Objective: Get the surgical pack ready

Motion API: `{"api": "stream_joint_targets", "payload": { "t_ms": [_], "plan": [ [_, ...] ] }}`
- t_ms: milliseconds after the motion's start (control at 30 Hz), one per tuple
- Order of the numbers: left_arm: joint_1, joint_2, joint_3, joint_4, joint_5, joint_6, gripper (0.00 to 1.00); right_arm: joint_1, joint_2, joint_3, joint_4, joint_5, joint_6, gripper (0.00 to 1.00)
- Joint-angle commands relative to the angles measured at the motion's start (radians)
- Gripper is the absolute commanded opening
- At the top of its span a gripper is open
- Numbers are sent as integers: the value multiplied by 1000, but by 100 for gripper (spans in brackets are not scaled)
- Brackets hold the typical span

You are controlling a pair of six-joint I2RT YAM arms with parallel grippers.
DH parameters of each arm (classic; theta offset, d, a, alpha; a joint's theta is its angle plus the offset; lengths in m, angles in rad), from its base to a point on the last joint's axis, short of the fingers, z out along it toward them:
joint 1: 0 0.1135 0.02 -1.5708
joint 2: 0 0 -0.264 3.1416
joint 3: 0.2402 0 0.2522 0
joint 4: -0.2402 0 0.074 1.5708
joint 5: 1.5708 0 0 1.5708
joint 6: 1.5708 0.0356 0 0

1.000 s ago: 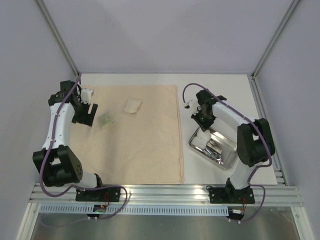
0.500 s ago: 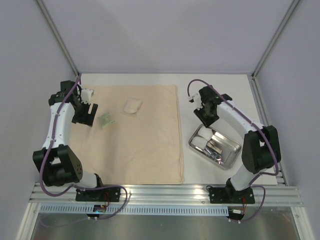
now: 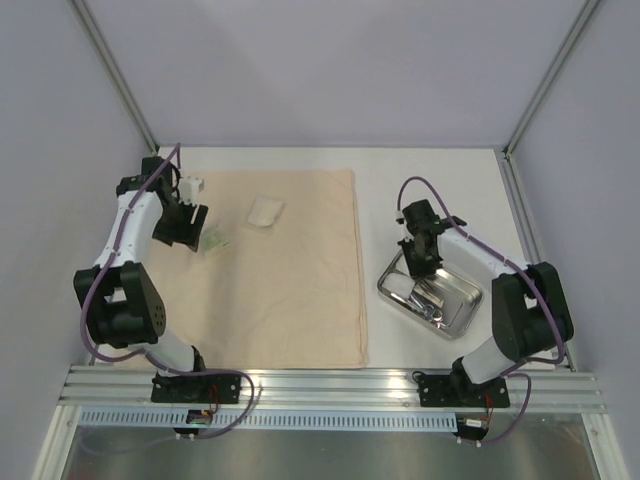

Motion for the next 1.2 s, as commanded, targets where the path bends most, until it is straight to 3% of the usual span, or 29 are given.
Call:
{"api": "stream_joint_targets", "payload": {
  "t_ms": [0, 300, 567, 900, 1167],
  "plan": [
    [-64, 58, 43, 33, -61, -12, 75, -5, -1, 11, 102, -4, 73, 5],
    [-225, 130, 59, 95, -329, 10, 77, -7, -66, 81, 46, 40, 33, 11],
    [-381, 113, -9, 165, -449, 18, 77, -5, -96, 97, 42, 30, 39, 14],
    [-437, 294, -24, 253, -653, 50, 75, -7, -98, 84, 37, -2, 50, 14],
    [-437, 360, -17, 303, -624, 48, 71, -5, -113, 74, 33, -7, 49, 15]
  ]
}}
